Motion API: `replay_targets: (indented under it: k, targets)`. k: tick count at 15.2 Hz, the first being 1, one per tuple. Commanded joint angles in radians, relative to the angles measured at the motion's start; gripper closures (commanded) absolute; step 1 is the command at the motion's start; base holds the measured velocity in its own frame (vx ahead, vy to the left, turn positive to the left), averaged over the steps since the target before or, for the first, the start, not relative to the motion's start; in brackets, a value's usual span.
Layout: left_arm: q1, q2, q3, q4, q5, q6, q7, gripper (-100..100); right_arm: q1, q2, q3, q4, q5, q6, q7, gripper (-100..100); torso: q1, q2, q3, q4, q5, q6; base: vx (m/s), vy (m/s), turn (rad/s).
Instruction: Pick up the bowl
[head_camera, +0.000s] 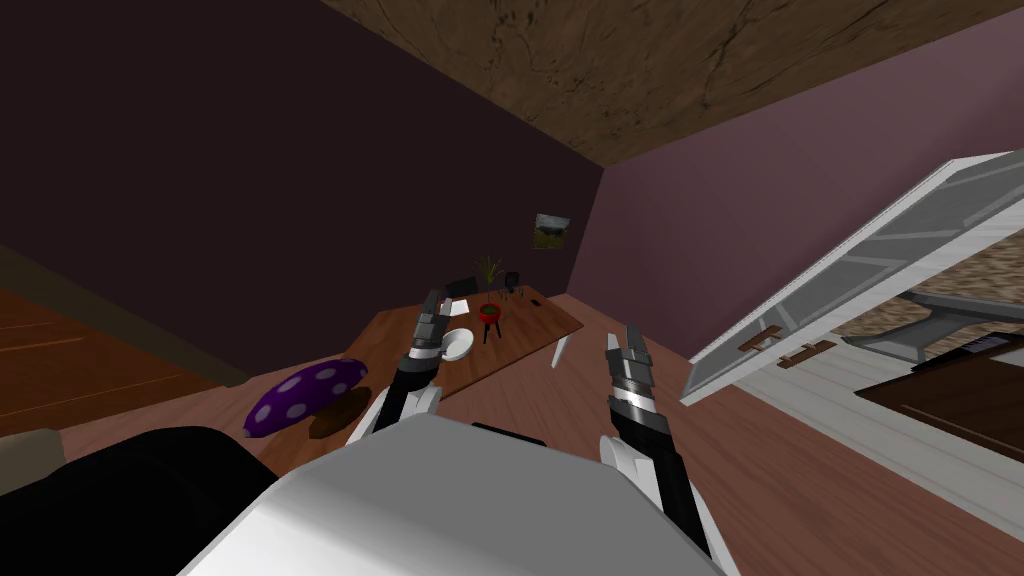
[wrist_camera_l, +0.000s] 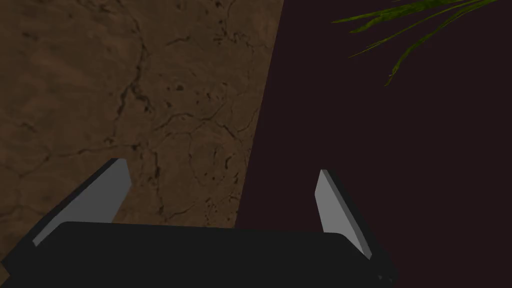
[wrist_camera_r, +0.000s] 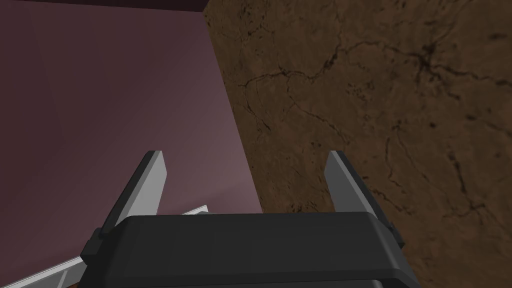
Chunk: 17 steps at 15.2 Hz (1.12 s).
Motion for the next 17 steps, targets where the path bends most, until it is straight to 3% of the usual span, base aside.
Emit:
replay_targets:
  k: [1, 2, 3, 5, 8, 9, 10, 11, 12, 17]
  targets:
    - [-0.002, 0.035, 0.005, 0.006, 0.006, 0.017, -0.001, -100, 0.000, 0.000, 0.000, 0.000, 0.000, 0.000, 0.000, 0, 0.000, 0.000, 0.000, 0.000, 0.000, 0.000, -0.003, -0.004, 0.010]
    - [-0.003, 0.062, 0.011, 0.011, 0.012, 0.034, -0.002, -100, 0.000, 0.000, 0.000, 0.000, 0.000, 0.000, 0.000, 0, 0.000, 0.000, 0.000, 0.000, 0.000, 0.000, -0.010, -0.010, 0.019]
    - [-0.003, 0.062, 0.011, 0.011, 0.012, 0.034, -0.002, -100, 0.000, 0.000, 0.000, 0.000, 0.000, 0.000, 0.000, 0, 0.000, 0.000, 0.000, 0.000, 0.000, 0.000, -0.012, -0.013, 0.016]
    - [-0.009, 0.117, 0.026, 0.028, 0.031, 0.082, -0.004, -100, 0.000, 0.000, 0.000, 0.000, 0.000, 0.000, 0.000, 0, 0.000, 0.001, 0.000, 0.000, 0.000, 0.000, -0.016, -0.018, 0.019]
    - [-0.012, 0.148, 0.036, 0.039, 0.043, 0.114, -0.004, -100, 0.000, 0.000, 0.000, 0.000, 0.000, 0.000, 0.000, 0, -0.001, 0.001, 0.001, 0.000, 0.000, 0.000, -0.015, -0.022, 0.016]
    - [-0.015, 0.176, 0.047, 0.052, 0.056, 0.149, -0.005, -100, 0.000, 0.000, 0.000, 0.000, 0.000, 0.000, 0.000, 0, -0.001, 0.001, 0.001, 0.000, 0.000, 0.000, -0.015, -0.020, 0.013]
    - [-0.015, 0.176, 0.047, 0.052, 0.056, 0.149, -0.005, -100, 0.000, 0.000, 0.000, 0.000, 0.000, 0.000, 0.000, 0, -0.001, 0.001, 0.001, 0.000, 0.000, 0.000, -0.015, -0.020, 0.014]
    - [-0.020, 0.205, 0.059, 0.066, 0.071, 0.180, -0.006, -100, 0.000, 0.000, 0.000, 0.000, 0.000, 0.000, 0.000, 0, -0.001, 0.001, 0.001, 0.000, 0.000, 0.000, -0.014, -0.029, 0.016]
    - [-0.020, 0.205, 0.059, 0.066, 0.071, 0.188, -0.006, -100, 0.000, 0.000, 0.000, 0.000, 0.000, 0.000, 0.000, 0, -0.001, 0.001, 0.001, 0.000, 0.000, 0.000, -0.014, -0.028, 0.014]
    - [-0.034, 0.286, 0.099, 0.119, 0.125, 0.308, -0.005, -100, 0.000, 0.000, 0.000, 0.000, 0.000, 0.000, 0.000, 0, -0.001, 0.001, 0.000, 0.000, 0.000, 0.000, -0.013, -0.027, 0.014]
